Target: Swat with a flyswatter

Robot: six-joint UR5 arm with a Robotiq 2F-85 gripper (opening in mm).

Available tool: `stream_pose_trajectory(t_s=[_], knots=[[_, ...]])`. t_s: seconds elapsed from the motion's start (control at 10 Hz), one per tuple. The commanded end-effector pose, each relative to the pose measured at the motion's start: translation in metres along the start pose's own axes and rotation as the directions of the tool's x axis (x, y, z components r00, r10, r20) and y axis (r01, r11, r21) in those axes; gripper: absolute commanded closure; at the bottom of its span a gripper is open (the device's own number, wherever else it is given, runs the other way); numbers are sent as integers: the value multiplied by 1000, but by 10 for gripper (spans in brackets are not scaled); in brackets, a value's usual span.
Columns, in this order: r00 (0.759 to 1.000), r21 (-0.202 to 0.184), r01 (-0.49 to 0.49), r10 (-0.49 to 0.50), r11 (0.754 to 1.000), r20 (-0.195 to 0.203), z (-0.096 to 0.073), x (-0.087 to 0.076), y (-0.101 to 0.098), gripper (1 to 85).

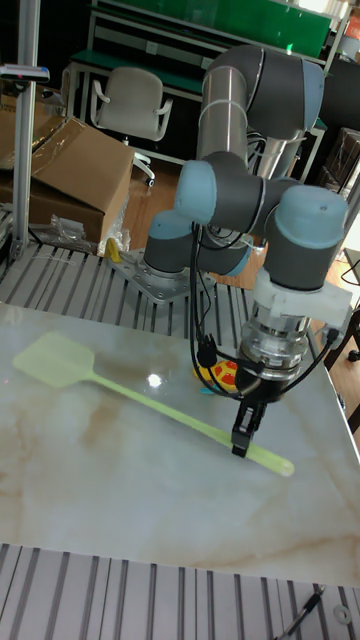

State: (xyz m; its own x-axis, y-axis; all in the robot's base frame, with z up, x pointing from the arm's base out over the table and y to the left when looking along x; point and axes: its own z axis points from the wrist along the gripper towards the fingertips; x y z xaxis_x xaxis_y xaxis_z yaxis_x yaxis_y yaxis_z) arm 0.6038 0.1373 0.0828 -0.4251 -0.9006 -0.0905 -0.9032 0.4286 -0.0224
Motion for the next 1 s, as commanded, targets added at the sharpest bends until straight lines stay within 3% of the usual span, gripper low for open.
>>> stream_pose_trajectory(t_s=[0.0, 0.2, 0.3, 0.6, 0.7, 0.9], knots=[[998, 8, -21, 21, 1000, -66, -16, 15, 3, 843], [1000, 20, 19, -19, 1000, -10, -5, 9, -3, 843], [998, 29, 47, -48, 999, 44, 7, 0, -9, 843], [969, 93, 140, -156, 986, 190, 27, -42, -29, 843], [959, 119, 158, -181, 980, 217, 32, -54, -34, 843], [954, 113, 150, -174, 982, 246, 35, -63, -33, 843]])
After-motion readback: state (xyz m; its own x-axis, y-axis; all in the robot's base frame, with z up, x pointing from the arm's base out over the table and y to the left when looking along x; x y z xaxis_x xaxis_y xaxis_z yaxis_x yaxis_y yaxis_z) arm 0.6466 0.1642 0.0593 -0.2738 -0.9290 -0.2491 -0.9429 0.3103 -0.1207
